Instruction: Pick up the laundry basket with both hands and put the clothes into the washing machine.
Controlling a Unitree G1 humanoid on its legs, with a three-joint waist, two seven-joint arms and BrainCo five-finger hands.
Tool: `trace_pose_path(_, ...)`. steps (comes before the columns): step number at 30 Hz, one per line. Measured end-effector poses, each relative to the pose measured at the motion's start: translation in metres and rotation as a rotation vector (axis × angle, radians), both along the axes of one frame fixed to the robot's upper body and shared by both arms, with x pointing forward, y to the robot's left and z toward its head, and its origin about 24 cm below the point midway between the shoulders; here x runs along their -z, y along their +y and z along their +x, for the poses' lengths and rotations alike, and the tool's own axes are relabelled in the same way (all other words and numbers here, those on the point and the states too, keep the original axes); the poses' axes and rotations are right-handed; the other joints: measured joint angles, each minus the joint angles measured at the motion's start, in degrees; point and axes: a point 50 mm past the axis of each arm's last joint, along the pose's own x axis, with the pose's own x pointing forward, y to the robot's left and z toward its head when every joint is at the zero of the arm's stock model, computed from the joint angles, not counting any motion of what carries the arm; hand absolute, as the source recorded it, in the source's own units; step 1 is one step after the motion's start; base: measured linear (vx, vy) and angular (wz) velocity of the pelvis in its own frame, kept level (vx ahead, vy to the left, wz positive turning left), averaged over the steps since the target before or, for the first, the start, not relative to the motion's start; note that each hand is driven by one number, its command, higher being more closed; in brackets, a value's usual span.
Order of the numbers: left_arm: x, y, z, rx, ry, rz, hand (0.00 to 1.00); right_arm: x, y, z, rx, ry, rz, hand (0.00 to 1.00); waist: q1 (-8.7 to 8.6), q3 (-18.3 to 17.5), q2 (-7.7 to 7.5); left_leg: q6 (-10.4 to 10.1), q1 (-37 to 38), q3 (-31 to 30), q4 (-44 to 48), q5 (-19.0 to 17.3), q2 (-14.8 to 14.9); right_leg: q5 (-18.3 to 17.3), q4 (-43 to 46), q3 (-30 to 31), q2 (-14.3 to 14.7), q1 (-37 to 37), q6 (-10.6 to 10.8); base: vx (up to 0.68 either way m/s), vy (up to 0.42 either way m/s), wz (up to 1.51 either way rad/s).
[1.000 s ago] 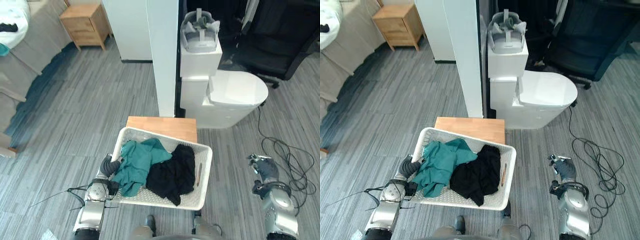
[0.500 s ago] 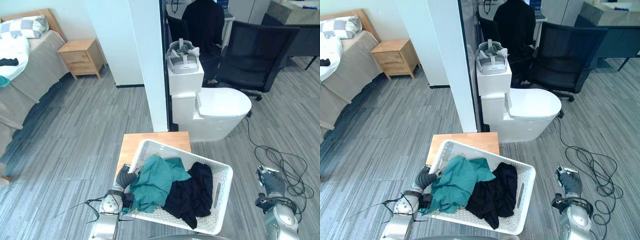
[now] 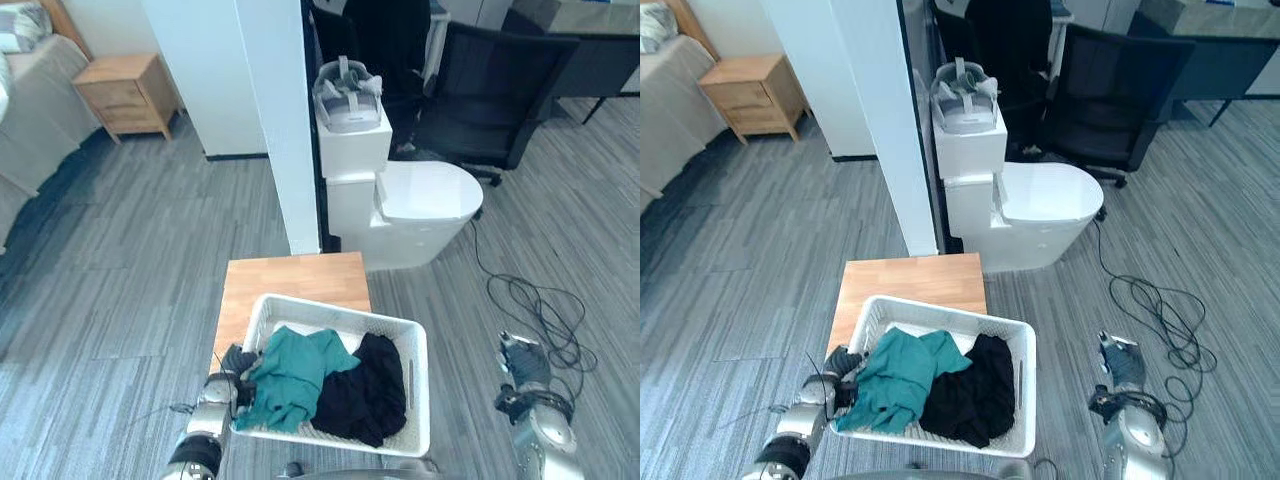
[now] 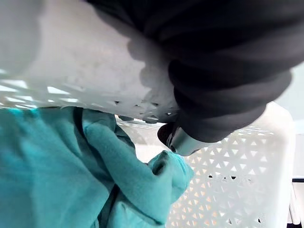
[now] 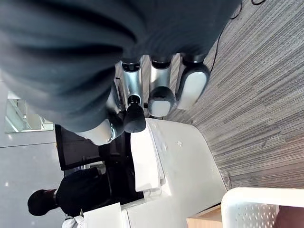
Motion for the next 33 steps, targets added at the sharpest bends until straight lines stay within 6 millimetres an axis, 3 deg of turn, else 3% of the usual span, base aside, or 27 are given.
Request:
trace_pose_path(7, -0.034, 0.000, 0.052, -0.118, -0.137, -0.093, 1.00, -0.022, 0.018, 0.036, -0.110, -0.085, -0.044, 1.00, -0.03, 6.28, -0.49, 0.20, -3.14, 0.70, 1.41, -0.13, -0.16, 1.14, -0.08, 0.93, -0.02, -2.91, -0.05, -0.01, -0.008, -0.04)
trace_pose_path(15, -0.071, 0.010, 0.090, -0.225, -0.249, -0.203, 1.00, -0.050, 0.027, 0.069, -0.179, -0.175, -0.098, 1.00, -0.06, 12.92, -0.54, 0.49, -6.49, 1.39, 3.70, -0.71, -0.31, 2.04, -0.15, 1.72, 0.10, -5.58, -0.16, 0.00, -0.008, -0.04)
trace_pose_path(27, -0.159, 0.032, 0.139, -0.223, -0.475, -0.113, 1.00, -0.059, 0.033, 0.077, -0.226, -0.198, -0.133, 1.00, 0.77, 20.15, -0.69, 0.68, -15.91, 1.49, 13.39, -4.41, 1.66, 3.77, -0.26, 2.42, 0.53, -10.67, -0.27, -0.02, -0.013, -0.02)
trace_pose_path(28, -0.169, 0.032, 0.144, -0.211, -0.498, -0.091, 1.00, -0.064, 0.032, 0.081, -0.225, -0.211, -0.147, 0.00, 1.29, 21.08, -0.74, 0.72, -16.44, 1.48, 14.37, -4.82, 2.00, 3.91, -0.26, 2.43, 0.76, -10.74, -0.34, -0.06, -0.026, 0.00)
trace_pose_path(33, -0.201, 0.031, 0.157, -0.170, -0.560, 0.001, 1.00, -0.090, 0.032, 0.098, -0.199, -0.292, -0.186, 0.00, 1.96, 23.13, -0.78, 0.62, -18.46, -0.07, 16.41, -5.14, 2.58, 4.11, -0.26, 0.91, 1.08, -11.07, -0.60, -0.04, -0.029, 0.11)
